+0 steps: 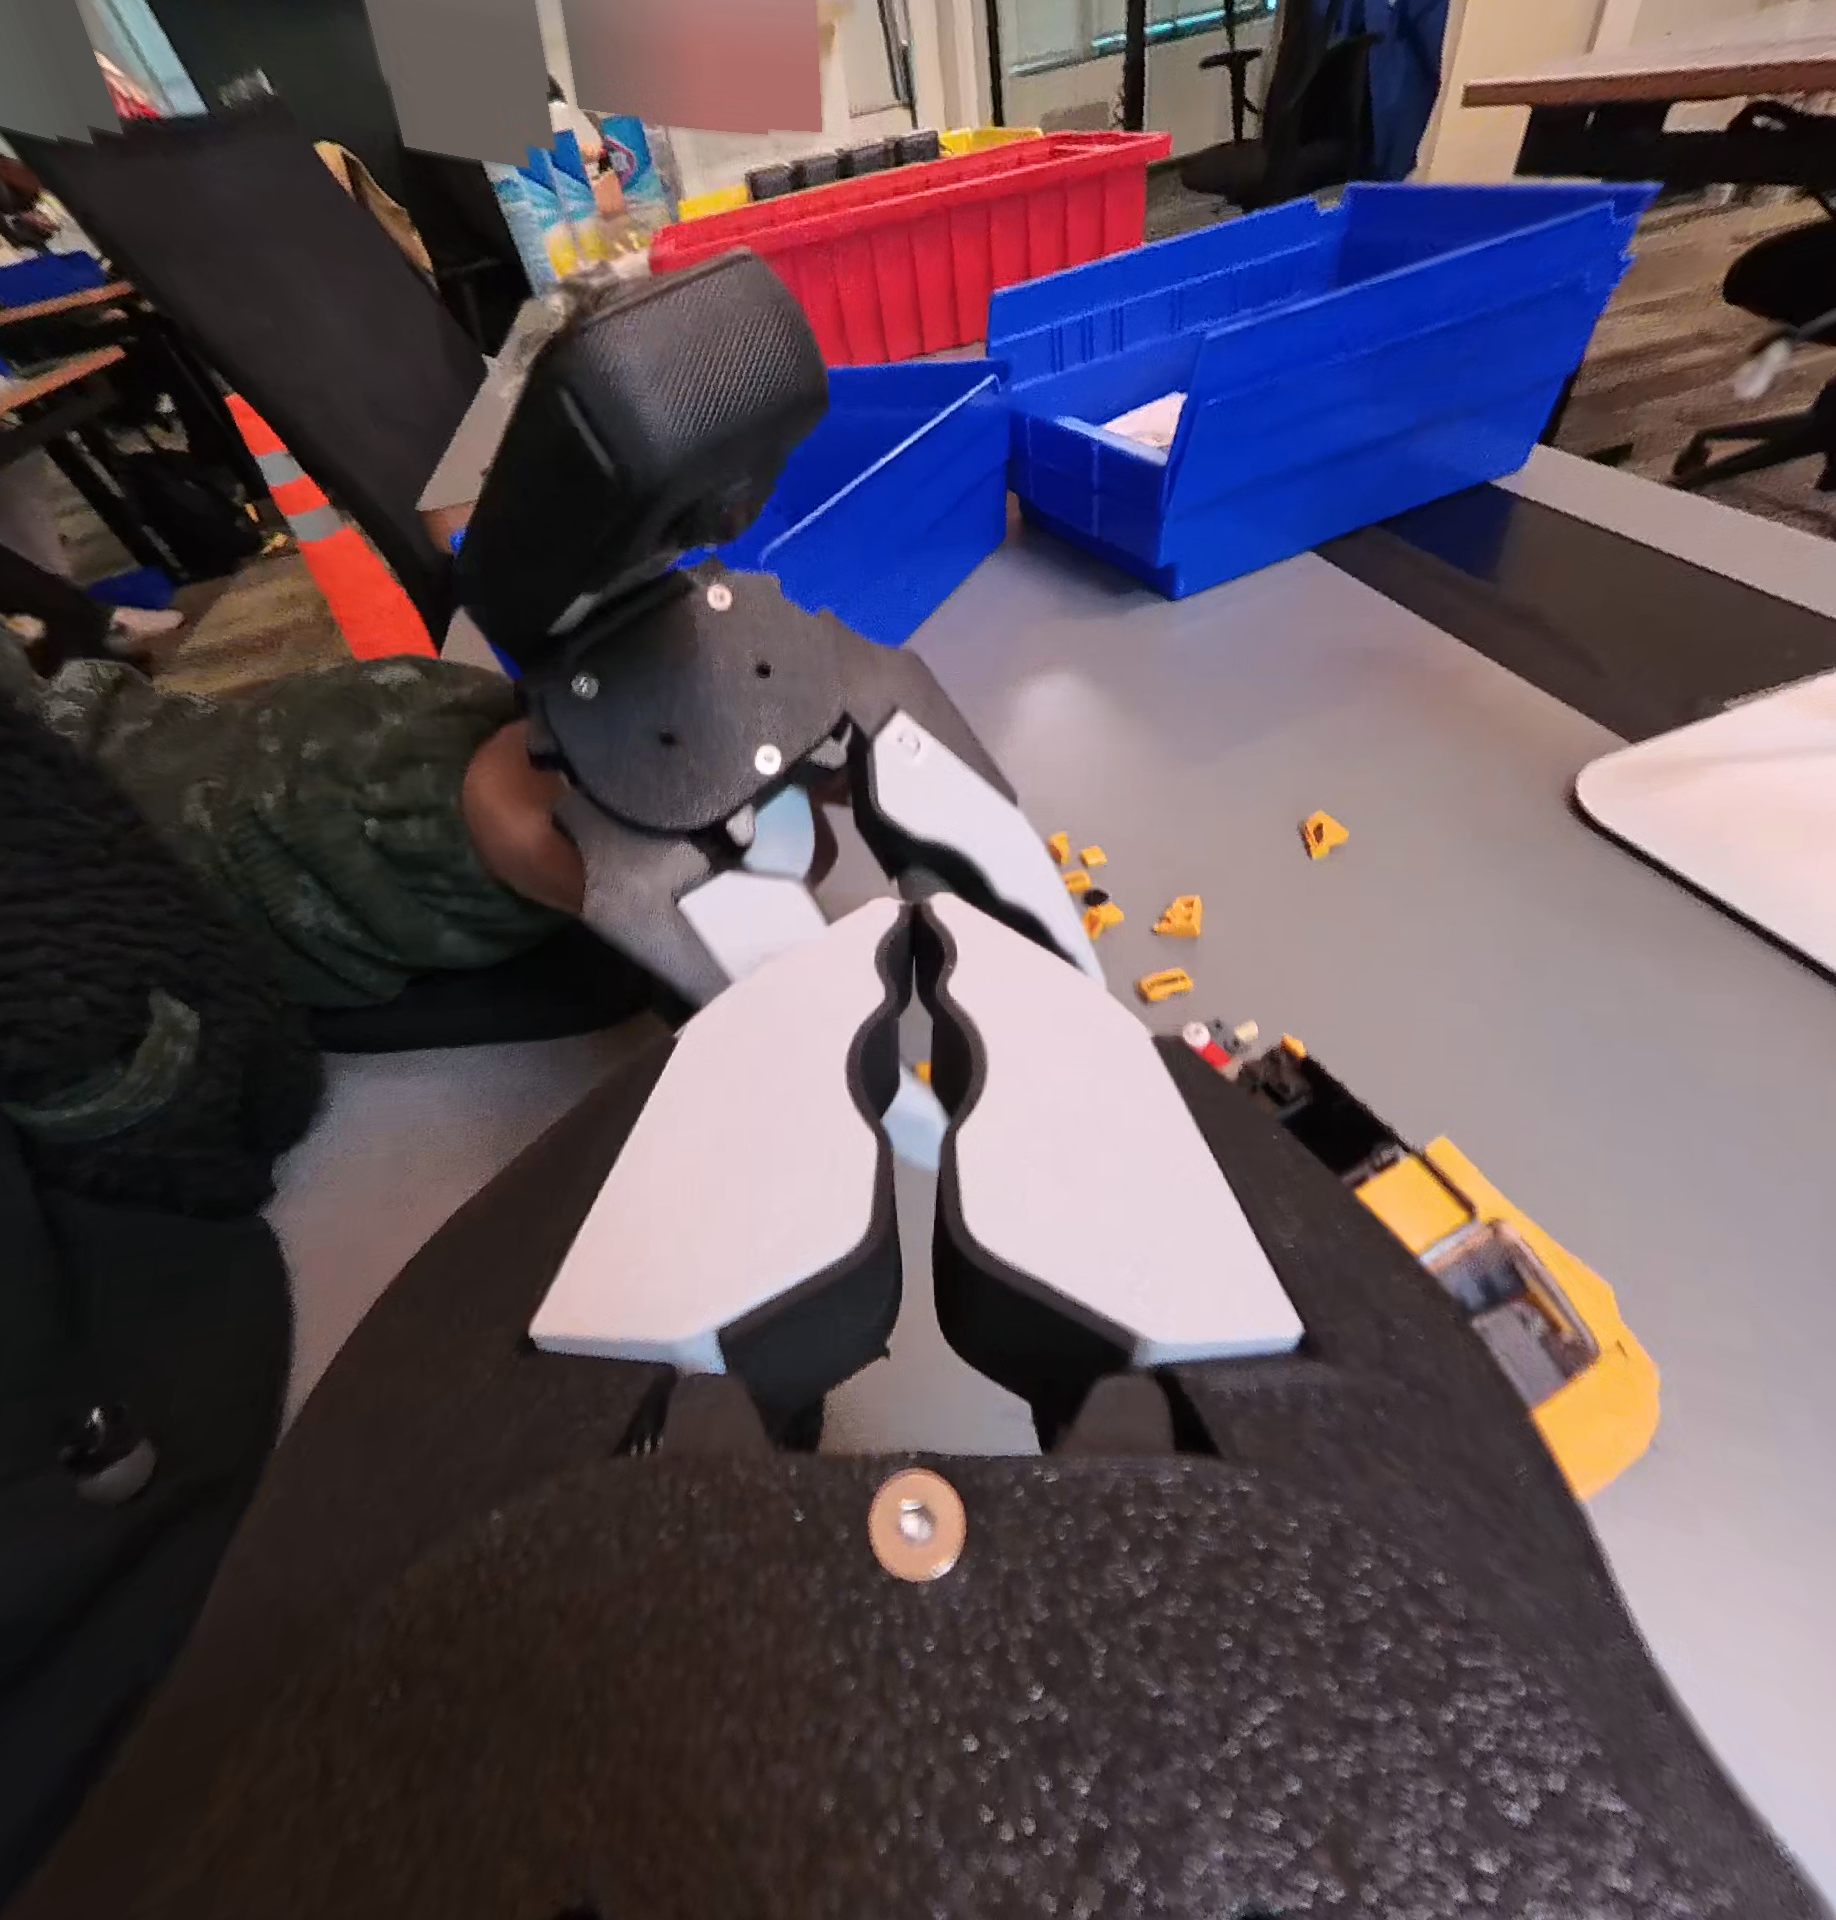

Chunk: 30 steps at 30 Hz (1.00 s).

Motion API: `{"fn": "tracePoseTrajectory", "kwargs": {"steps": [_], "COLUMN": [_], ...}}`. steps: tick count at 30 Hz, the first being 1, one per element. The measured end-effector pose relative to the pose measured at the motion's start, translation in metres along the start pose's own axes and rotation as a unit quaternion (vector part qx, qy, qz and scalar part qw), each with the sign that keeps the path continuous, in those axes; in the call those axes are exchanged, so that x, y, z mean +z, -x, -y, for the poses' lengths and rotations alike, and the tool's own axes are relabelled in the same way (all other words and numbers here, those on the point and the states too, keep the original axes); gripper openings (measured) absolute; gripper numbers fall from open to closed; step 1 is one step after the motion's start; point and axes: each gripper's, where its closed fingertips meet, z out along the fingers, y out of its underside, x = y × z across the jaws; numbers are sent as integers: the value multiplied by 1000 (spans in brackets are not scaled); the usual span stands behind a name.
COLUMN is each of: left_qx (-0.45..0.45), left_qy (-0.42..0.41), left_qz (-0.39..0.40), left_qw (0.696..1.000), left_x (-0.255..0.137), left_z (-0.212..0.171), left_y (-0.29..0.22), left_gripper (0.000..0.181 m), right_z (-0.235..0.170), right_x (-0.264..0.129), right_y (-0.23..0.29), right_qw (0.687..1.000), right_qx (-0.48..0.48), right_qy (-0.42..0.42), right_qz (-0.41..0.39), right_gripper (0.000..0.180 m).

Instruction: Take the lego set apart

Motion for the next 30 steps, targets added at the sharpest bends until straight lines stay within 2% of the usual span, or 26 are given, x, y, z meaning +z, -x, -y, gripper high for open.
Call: {"fn": "tracePoseTrajectory", "kwargs": {"steps": [6, 10, 20, 30], "left_qx": [0, 3, 1, 6], "left_qy": [-17, -21, -25, -32], "left_qz": [-41, -41, -36, -36], "left_qw": [999, 999, 999, 999], "left_x": [-2, -3, -6, -8], "left_z": [8, 10, 12, 15], "left_y": [-23, -24, -21, -22], "left_gripper": [58, 58, 57, 55], "right_z": [13, 1, 5, -5], "right_x": [32, 43, 40, 43], "right_y": [6, 8, 2, -2], "right_qw": [999, 998, 999, 998], "right_qx": [4, -5, 5, -7], "right_qy": [9, 38, 25, 47], "right_qz": [43, 47, 40, 29], "right_gripper": [0, 0, 0, 0]}}
